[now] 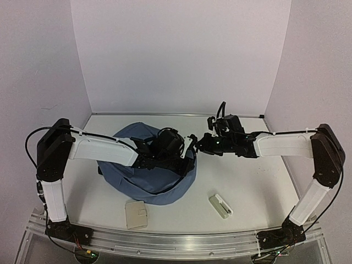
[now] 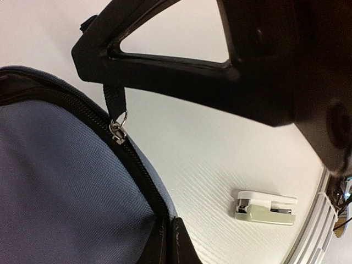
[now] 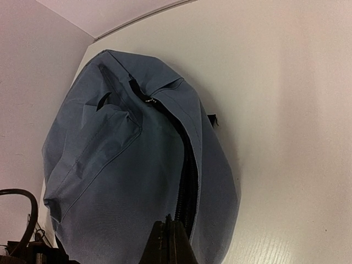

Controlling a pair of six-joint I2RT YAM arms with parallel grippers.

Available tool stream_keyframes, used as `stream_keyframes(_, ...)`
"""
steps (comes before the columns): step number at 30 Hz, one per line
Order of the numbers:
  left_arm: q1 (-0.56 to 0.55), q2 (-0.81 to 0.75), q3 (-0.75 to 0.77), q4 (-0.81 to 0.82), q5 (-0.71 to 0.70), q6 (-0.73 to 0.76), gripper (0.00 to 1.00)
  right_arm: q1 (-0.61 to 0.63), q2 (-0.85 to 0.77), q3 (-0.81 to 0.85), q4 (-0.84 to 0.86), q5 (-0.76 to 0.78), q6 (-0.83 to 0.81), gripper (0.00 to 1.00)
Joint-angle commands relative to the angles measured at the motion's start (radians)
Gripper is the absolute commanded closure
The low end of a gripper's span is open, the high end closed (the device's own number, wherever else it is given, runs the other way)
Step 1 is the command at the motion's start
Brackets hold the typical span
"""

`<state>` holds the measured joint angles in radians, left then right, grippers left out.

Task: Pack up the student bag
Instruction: Zip the student bag at the center of the board.

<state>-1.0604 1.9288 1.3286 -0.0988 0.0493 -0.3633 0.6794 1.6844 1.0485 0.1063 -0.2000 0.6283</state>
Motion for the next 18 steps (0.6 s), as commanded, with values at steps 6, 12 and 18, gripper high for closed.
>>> stream_keyframes(6, -0.006, -0.093, -0.103, 0.031, 0.232, 0.063, 1.00, 0.001, -0.017, 0.033, 0.053, 0.001, -0.004, 1.00)
stream_keyframes(12, -0.005, -0.106, -0.121, 0.013, 0.333, 0.076, 1.00, 0.000, 0.001, 0.050, 0.053, -0.006, -0.006, 1.00)
stream_keyframes(18, -0.006, -0.108, -0.120, -0.025, 0.370, 0.083, 1.00, 0.001, 0.015, 0.078, 0.055, 0.000, -0.008, 1.00)
